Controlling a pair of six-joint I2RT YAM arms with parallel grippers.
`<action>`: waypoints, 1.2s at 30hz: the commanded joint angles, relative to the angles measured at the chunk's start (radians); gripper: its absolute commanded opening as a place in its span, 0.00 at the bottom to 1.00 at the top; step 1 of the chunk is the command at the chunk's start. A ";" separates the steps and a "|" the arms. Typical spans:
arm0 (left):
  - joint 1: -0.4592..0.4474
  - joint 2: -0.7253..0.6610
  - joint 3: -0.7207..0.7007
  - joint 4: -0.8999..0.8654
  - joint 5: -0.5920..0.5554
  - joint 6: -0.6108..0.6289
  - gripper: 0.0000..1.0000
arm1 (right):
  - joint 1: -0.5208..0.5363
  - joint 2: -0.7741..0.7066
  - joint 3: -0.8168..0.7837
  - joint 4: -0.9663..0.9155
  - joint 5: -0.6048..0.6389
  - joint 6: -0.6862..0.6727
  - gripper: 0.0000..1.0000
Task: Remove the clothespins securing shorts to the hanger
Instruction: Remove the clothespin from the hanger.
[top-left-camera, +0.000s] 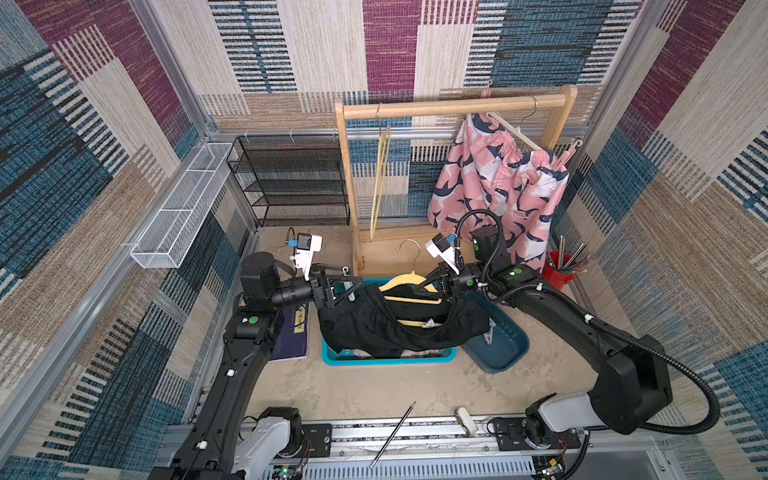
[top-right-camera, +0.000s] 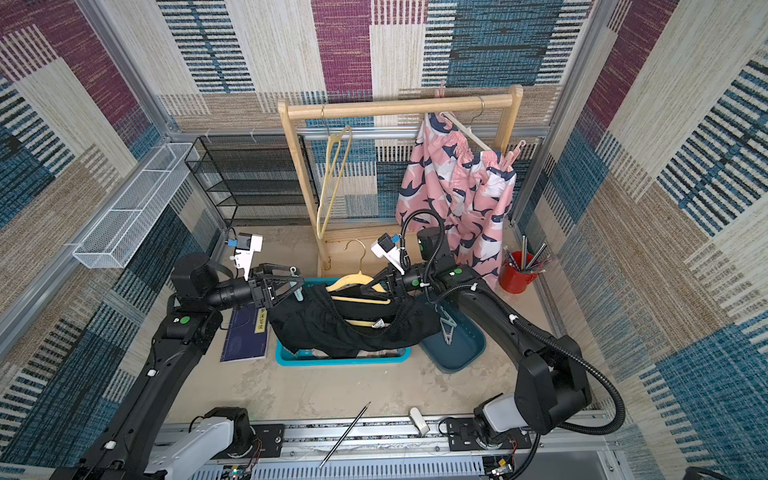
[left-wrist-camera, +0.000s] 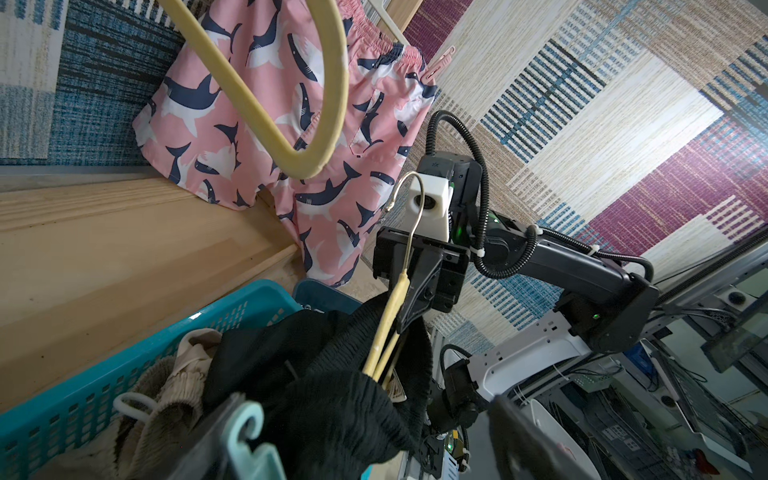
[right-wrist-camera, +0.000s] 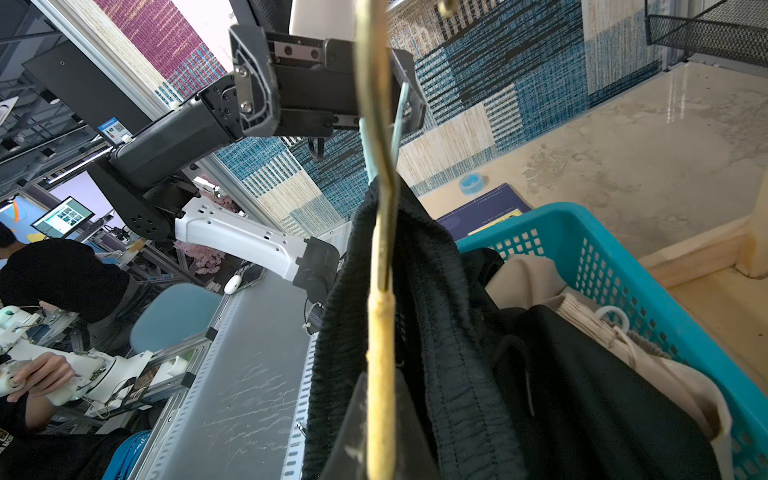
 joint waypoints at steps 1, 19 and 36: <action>0.000 0.002 0.016 -0.072 0.024 0.079 0.84 | 0.000 -0.012 0.002 0.025 -0.011 -0.010 0.00; 0.001 0.008 0.019 -0.154 0.087 0.146 0.36 | 0.000 -0.019 0.016 0.022 -0.012 -0.001 0.00; 0.000 0.001 0.022 -0.102 0.022 0.099 0.02 | 0.000 -0.009 -0.013 0.031 0.045 0.017 0.00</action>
